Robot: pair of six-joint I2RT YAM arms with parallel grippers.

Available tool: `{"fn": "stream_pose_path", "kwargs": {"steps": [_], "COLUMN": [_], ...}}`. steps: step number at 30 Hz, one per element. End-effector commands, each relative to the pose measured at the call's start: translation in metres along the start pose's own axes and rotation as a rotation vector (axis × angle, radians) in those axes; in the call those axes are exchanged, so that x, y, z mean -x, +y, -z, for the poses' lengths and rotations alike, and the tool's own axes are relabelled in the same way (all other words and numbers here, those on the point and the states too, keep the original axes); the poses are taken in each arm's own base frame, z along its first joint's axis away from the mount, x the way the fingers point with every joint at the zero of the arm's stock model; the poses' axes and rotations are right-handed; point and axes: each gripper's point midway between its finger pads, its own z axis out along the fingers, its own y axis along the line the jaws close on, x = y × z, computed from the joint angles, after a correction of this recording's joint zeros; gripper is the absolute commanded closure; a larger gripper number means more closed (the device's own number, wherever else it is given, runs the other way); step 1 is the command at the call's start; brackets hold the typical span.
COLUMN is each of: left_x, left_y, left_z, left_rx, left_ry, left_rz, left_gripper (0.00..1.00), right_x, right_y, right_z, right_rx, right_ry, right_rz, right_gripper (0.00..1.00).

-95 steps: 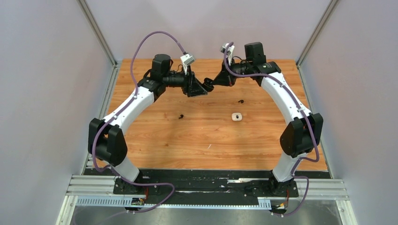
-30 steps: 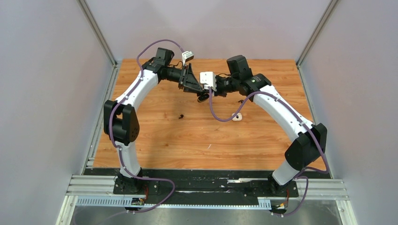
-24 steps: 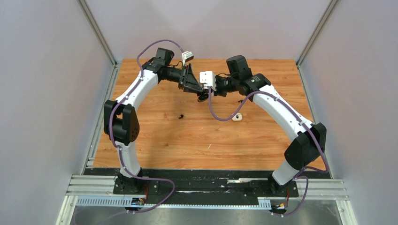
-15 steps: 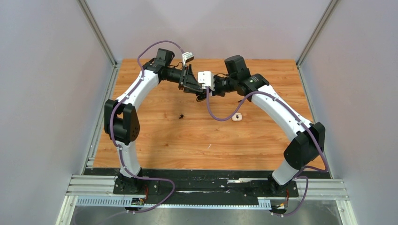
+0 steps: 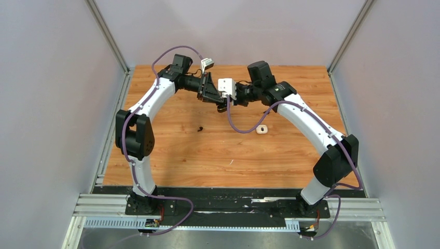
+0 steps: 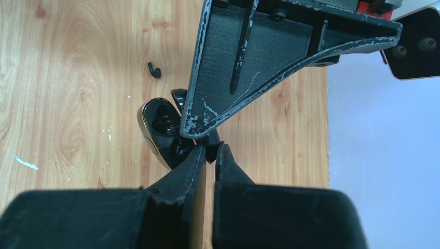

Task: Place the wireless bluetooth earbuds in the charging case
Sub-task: Pass from the right arm to the left, then pick up the left earbud from the center of the board.

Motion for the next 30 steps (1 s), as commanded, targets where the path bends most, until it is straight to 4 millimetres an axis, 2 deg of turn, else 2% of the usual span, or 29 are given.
{"fn": "stream_pose_path", "kwargs": {"steps": [1, 3, 6, 9, 16, 19, 21, 23, 26, 28, 30], "left_x": [-0.003, -0.003, -0.002, -0.001, 0.002, 0.002, 0.001, -0.002, -0.008, -0.012, -0.015], "left_y": [-0.013, -0.013, -0.016, -0.018, -0.020, -0.018, -0.016, -0.012, -0.002, 0.003, 0.004], "left_z": [-0.003, -0.003, -0.003, -0.002, 0.002, 0.003, 0.004, 0.006, 0.010, 0.013, 0.017], "left_rx": [-0.066, -0.070, -0.076, -0.077, -0.063, -0.045, -0.018, 0.022, 0.110, 0.157, 0.186], "left_ry": [0.028, 0.028, 0.027, 0.024, 0.007, 0.003, 0.003, 0.006, 0.021, 0.030, 0.035], "left_rz": [-0.009, -0.012, -0.025, -0.039, -0.076, -0.093, -0.121, -0.159, -0.223, -0.258, -0.289], "left_gripper": [0.80, 0.87, 0.99, 1.00, 1.00, 1.00, 1.00, 1.00, 1.00, 1.00, 1.00], "right_x": [0.018, 0.018, 0.016, 0.019, 0.041, 0.038, 0.019, -0.013, -0.076, -0.110, -0.119], "right_y": [-0.021, -0.019, -0.017, -0.018, -0.024, -0.024, -0.020, -0.017, -0.011, -0.007, 0.001], "right_z": [0.001, 0.000, 0.001, 0.011, 0.055, 0.072, 0.080, 0.085, 0.089, 0.092, 0.087], "right_rx": [-0.068, -0.067, -0.074, -0.104, -0.169, -0.169, -0.159, -0.147, -0.127, -0.108, -0.052], "right_ry": [-0.037, -0.036, -0.024, -0.014, -0.069, -0.089, -0.076, -0.043, 0.040, 0.085, 0.101], "right_rz": [0.047, 0.045, 0.024, -0.006, -0.125, -0.249, -0.366, -0.488, -0.672, -0.757, -0.765], "right_gripper": [1.00, 0.99, 0.89, 0.73, 0.58, 0.55, 0.55, 0.56, 0.59, 0.60, 0.61]}}
